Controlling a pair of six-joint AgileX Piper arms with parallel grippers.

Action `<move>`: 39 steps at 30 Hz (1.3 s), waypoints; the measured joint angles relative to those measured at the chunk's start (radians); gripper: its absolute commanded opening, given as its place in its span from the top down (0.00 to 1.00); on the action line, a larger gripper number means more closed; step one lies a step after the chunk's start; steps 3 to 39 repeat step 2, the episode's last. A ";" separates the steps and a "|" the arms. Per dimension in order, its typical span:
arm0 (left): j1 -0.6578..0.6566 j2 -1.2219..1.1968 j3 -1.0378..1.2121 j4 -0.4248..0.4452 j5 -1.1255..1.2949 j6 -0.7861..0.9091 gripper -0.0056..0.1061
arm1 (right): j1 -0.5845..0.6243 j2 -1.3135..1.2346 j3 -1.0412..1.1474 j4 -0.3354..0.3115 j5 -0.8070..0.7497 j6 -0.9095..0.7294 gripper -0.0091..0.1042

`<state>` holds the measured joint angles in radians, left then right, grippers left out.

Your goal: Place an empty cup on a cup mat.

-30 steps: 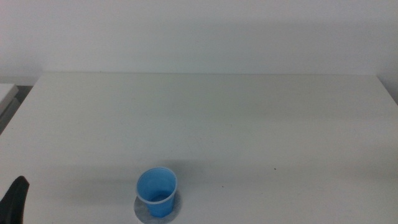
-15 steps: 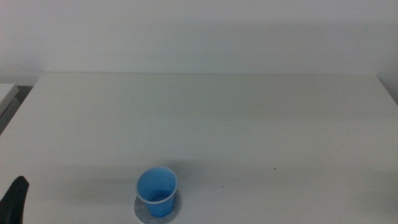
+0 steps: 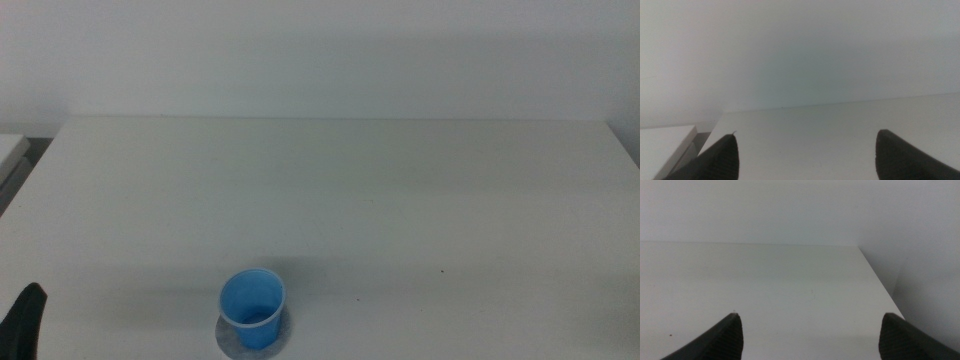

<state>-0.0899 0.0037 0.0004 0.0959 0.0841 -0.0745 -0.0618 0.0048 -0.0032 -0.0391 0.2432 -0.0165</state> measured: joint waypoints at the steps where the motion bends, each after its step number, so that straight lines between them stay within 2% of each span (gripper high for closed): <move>1: 0.000 0.000 0.000 0.000 0.000 0.000 0.11 | 0.000 0.000 0.000 -0.002 0.000 0.000 0.10; 39: 0.000 0.000 0.000 0.000 0.000 0.000 0.11 | 0.000 0.000 0.000 -0.004 0.000 0.000 0.10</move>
